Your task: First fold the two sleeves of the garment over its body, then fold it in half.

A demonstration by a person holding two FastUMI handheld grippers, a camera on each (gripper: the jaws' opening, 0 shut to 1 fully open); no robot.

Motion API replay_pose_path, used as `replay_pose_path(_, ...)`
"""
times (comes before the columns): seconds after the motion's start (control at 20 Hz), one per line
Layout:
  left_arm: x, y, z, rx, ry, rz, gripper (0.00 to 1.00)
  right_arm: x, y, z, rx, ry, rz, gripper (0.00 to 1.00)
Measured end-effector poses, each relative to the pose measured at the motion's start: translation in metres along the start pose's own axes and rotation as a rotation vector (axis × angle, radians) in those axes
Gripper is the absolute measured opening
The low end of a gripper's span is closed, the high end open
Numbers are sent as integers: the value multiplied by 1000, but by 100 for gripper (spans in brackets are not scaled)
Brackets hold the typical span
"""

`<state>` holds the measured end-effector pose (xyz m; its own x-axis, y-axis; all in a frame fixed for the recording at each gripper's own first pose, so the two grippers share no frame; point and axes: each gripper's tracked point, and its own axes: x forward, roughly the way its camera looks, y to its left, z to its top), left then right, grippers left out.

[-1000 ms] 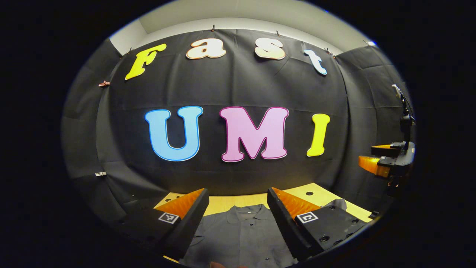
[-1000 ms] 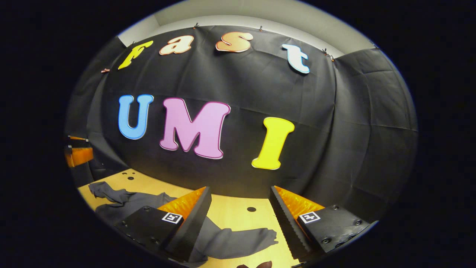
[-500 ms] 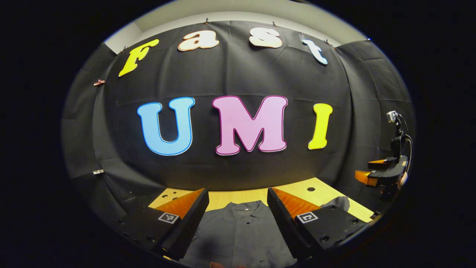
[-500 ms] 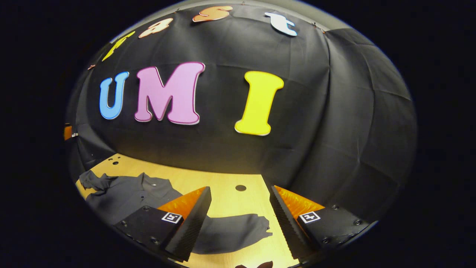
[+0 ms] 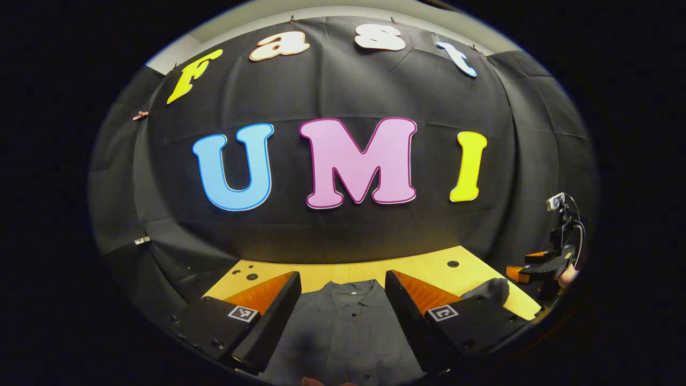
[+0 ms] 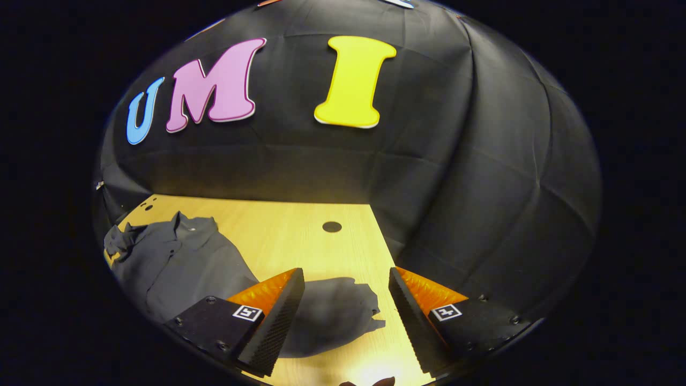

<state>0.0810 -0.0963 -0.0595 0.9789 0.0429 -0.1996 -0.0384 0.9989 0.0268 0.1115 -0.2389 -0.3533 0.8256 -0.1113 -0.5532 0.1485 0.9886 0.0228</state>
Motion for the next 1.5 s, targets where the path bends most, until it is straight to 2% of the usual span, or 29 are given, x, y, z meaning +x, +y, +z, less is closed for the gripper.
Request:
replay_pose_path(0.4, 10, -11, -16, 49, 59, 21, 99, 52, -18, -69, 76, 149, 7, 98)
replay_pose_path(0.7, 13, -17, -25, 55, 89, 24, 97, 71, -21, -107, 84, 228, 22, 98)
replay_pose_path(1.05, 7, -5, -25, 63, 100, 64, 97, 82, -17, -136, 85, 296, 43, 98)
replay_pose_path(1.25, 1, 5, -26, 69, 102, 84, 97, 81, -12, -135, 92, 288, 49, 96)
replay_pose_path(1.3, -1, 8, -27, 70, 100, 88, 97, 82, -9, -134, 88, 285, 51, 82)
replay_pose_path(1.35, -2, 11, -25, 70, 96, 90, 97, 81, -4, -135, 87, 288, 59, 75)
replay_pose_path(1.45, -6, 18, -25, 66, 84, 94, 97, 82, 3, -133, 79, 280, 78, 54)
replay_pose_path(1.5, -7, 23, -26, 62, 79, 92, 97, 82, 2, -132, 84, 277, 67, 34)
